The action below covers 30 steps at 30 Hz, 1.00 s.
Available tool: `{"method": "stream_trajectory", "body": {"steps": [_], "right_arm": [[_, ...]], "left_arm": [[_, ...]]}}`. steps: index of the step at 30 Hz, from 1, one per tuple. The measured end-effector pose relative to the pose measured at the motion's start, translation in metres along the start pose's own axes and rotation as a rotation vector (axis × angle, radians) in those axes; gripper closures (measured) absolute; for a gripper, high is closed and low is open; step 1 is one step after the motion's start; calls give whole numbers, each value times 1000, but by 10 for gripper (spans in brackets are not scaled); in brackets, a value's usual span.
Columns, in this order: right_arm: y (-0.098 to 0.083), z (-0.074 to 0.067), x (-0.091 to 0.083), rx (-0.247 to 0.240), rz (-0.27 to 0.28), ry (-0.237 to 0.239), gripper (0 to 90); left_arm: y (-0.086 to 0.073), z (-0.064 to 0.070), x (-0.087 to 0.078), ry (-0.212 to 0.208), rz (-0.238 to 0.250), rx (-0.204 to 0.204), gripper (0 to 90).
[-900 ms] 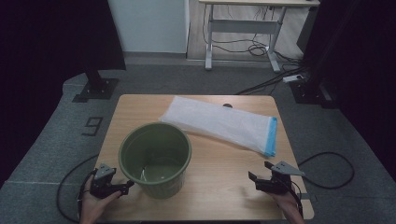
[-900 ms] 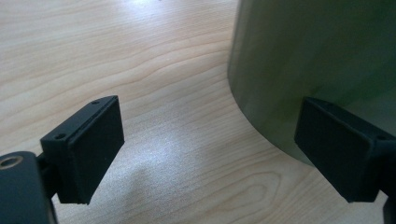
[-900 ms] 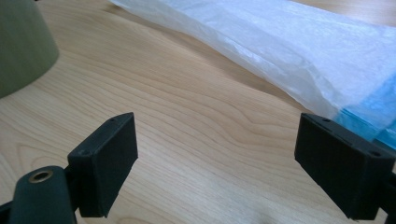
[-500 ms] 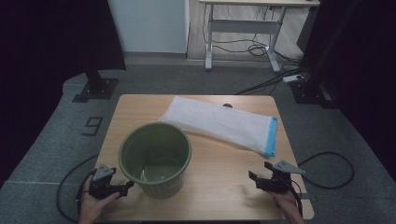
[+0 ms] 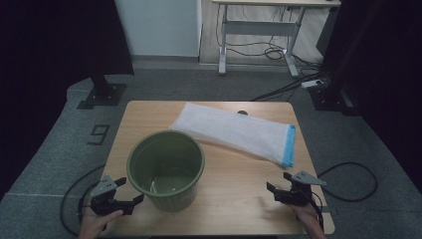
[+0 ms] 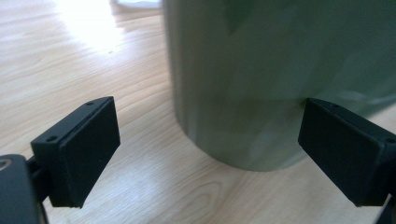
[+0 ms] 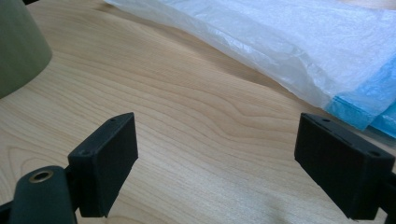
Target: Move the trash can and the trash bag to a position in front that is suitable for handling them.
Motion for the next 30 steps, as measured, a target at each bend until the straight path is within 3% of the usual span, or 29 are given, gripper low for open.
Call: {"method": "stream_trajectory", "body": {"steps": [8, 20, 21, 30], "right_arm": [[-2, -3, 3, -13, -16, 0, 131], [-4, -5, 4, -11, -23, 6, 133], [-3, -5, 2, -5, -15, 6, 134], [-4, -6, 4, -6, -20, 18, 137]], "left_arm": [[18, 36, 4, -116, 20, 118, 31], [34, 52, 25, -106, 35, 133, 35], [38, 55, 30, -89, 51, 136, 40], [59, 67, 57, -93, 51, 139, 47]]}}
Point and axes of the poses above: each handheld gripper's, and its own axes: x roughly forward along the jaws, y roughly out of its top, z roughly to its right, the point moved 9 cm from there along x, roughly forward along the jaws, and after that the axes turned 14 degrees about y, right-handed, at the moved point
